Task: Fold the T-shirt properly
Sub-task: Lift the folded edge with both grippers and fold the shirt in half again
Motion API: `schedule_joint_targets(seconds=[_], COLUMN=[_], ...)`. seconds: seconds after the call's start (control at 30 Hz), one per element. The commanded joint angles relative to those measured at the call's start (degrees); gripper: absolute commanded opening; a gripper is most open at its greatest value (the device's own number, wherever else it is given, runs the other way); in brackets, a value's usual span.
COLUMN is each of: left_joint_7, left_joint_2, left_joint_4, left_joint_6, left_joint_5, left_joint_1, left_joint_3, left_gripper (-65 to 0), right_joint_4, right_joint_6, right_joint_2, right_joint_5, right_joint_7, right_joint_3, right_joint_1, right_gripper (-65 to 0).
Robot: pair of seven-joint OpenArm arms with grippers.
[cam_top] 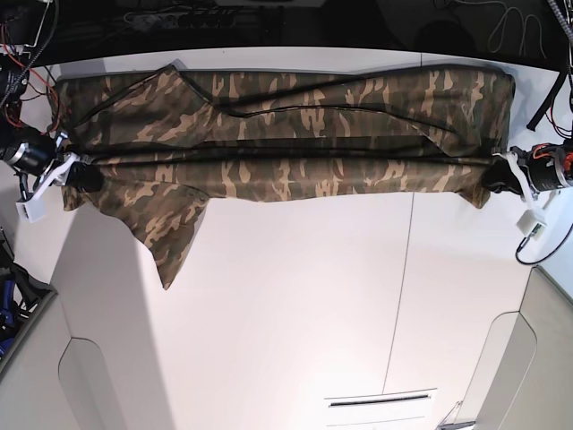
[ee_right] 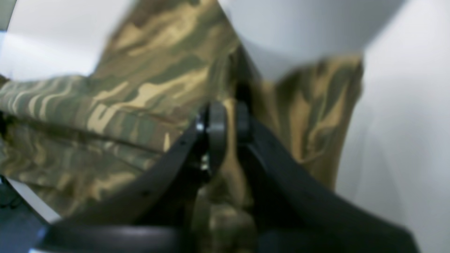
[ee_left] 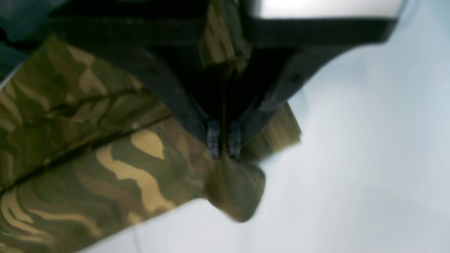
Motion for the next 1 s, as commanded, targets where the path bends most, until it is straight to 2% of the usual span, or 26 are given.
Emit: schedule_joint_targets(seconds=[0.0,0.07,0.1,0.17,0.2,0.23,0.43,0.53,0.67,0.8,0.97], left_joint_7=[-0.4,-0.5,-0.5,-0.7,-0.9,-0.9,-0.9,-0.9,-0.9,-1.0,-1.1], left_joint_2=[-1.1,-0.3,0.2,1.1,1.6,1.9,2.2,2.2,2.2,2.2,2.2], left_joint_4=[0.7,0.7,0.7,0.7,0.7,0.7,0.7,0.7,0.7,0.7,0.7], left_joint_6=[-0.1,-0.1,-0.1,-0.1,-0.1,-0.1,-0.1,-0.1,-0.1,-0.1,-0.1], left_joint_5=[-0.2,-0.2,-0.2,-0.3,-0.3,-0.2,0.2,0.2,0.2,0.1,0.2], left_joint_1=[0.0,0.8,0.8,0.8,0.8,0.8,0.8,0.8,0.8,0.8,0.8], left_joint_3=[-0.7,-0.7,-0.7,-0.7,-0.7,-0.7,-0.7,-0.7,-0.7,-0.7,-0.7], left_gripper=[-65.0,-65.0,-65.0,-65.0,-65.0,-65.0,-65.0,-65.0,-65.0,-65.0,-65.0], right_joint_4=[0.8,0.6,0.6,0.6,0.6,0.7,0.7,0.6,-0.5,-6.9,-18.6], right_joint_6=[0.1,0.1,0.1,0.0,-0.1,-0.1,-0.2,-0.5,-0.6,-1.0,-1.0], right_joint_2=[1.1,1.1,1.1,1.1,1.1,1.1,-0.4,-3.5,-8.7,-11.5,-11.9], right_joint_5=[-0.5,-1.8,-2.2,-2.2,-2.2,-2.4,-3.6,-7.2,-15.8,-20.5,-23.2], right_joint_7=[1.9,3.8,5.1,7.1,8.1,8.7,9.7,12.2,15.6,18.2,21.7], right_joint_3=[0.5,0.5,0.5,0.5,0.5,0.5,0.6,0.5,0.3,-2.1,-6.3], right_joint_1=[-0.1,-1.3,-1.6,-1.6,-1.4,-1.0,5.5,9.4,13.2,16.4,19.3], right_gripper=[-65.0,-65.0,-60.2,-41.5,-35.2,-32.0,-31.6,-31.6,-31.6,-31.6,-31.6])
